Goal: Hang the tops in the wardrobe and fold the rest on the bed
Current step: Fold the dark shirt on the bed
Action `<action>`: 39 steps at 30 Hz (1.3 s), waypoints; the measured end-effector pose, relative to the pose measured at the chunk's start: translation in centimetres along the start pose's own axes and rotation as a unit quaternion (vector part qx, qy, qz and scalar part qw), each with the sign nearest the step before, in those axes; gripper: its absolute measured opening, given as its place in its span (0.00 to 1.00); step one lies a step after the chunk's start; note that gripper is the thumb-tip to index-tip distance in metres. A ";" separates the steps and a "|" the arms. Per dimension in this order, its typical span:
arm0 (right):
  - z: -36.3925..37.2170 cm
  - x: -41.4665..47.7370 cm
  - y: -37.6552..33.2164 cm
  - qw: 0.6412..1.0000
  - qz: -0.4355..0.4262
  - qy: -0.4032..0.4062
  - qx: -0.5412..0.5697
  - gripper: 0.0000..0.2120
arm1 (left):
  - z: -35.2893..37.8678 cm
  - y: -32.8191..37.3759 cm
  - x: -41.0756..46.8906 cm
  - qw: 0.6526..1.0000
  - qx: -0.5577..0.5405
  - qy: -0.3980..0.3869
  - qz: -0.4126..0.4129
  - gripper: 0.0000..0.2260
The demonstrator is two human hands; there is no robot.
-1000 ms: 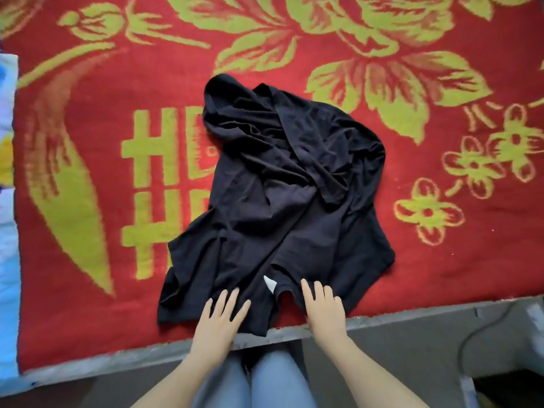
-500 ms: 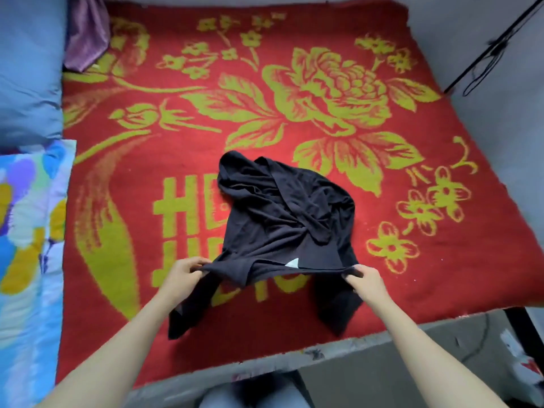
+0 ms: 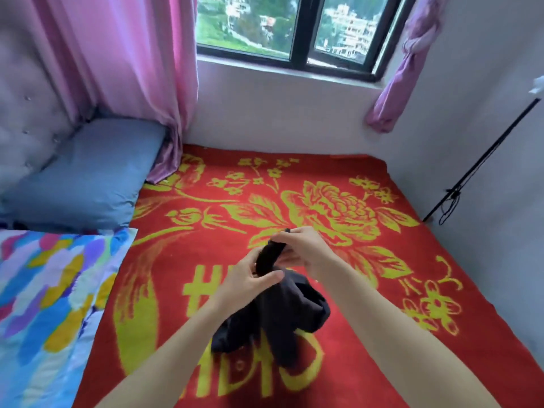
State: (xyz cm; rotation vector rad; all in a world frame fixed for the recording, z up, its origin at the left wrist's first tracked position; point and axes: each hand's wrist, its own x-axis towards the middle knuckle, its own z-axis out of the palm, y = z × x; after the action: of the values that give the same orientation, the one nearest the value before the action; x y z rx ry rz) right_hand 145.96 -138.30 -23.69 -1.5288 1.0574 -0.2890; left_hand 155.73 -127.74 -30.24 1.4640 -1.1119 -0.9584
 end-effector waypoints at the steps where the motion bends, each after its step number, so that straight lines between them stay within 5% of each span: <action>1: 0.9 -0.3 -1.1 1.000 -0.017 -0.010 -0.001 0.06 | -0.1 0.3 -0.1 0.999 0.004 0.043 0.019 0.14; 5: 1.2 -0.7 -2.8 0.996 -0.081 -0.017 -0.038 0.09 | -2.6 1.3 -0.3 0.976 0.016 0.203 0.077 0.11; 8: -0.3 0.4 -1.1 0.995 -0.092 -0.008 -0.023 0.08 | -5.9 4.2 -0.7 0.973 0.063 0.190 0.111 0.14; 13: -0.4 3.1 4.0 0.980 -0.061 -0.128 -0.138 0.38 | -10.1 11.1 -1.2 0.986 0.062 0.107 0.111 0.18; 17: 1.7 4.0 4.1 0.964 -0.099 -0.164 -0.185 0.48 | -11.8 16.3 -2.1 0.984 0.052 0.103 0.133 0.23; 19: 2.8 4.4 3.9 0.963 -0.121 -0.185 -0.156 0.41 | -12.3 18.4 -2.7 0.979 0.057 0.115 0.157 0.24; 22: 4.6 4.1 3.9 0.965 -0.129 -0.191 -0.125 0.10 | -13.0 19.8 -3.5 0.971 0.059 0.144 0.180 0.24; 24: 4.3 4.2 3.9 0.973 -0.130 -0.179 -0.072 0.16 | -13.8 20.0 -4.3 0.964 0.070 0.180 0.181 0.22; 27: 0.8 4.4 3.6 0.980 -0.133 -0.143 0.030 0.03 | -17.0 19.1 -5.5 0.943 0.128 0.249 0.177 0.21; 29: -2.4 4.5 3.0 0.984 -0.144 -0.063 0.081 0.06 | -19.5 17.3 -5.9 0.926 0.222 0.276 0.133 0.20; 34: -7.7 2.1 0.6 0.965 -0.246 0.055 -0.073 0.13 | -20.9 11.3 -6.3 0.930 0.280 0.238 0.020 0.05; 39: -10.9 -1.3 2.8 0.943 -0.269 0.065 -0.184 0.16 | -19.1 7.8 -9.5 0.956 0.198 0.216 -0.013 0.06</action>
State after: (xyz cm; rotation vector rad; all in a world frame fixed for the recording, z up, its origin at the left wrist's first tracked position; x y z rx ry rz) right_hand 136.34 -144.26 -22.74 -2.1581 0.8015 -0.6028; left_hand 170.25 -114.19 -19.24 1.9031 -0.9893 -0.4043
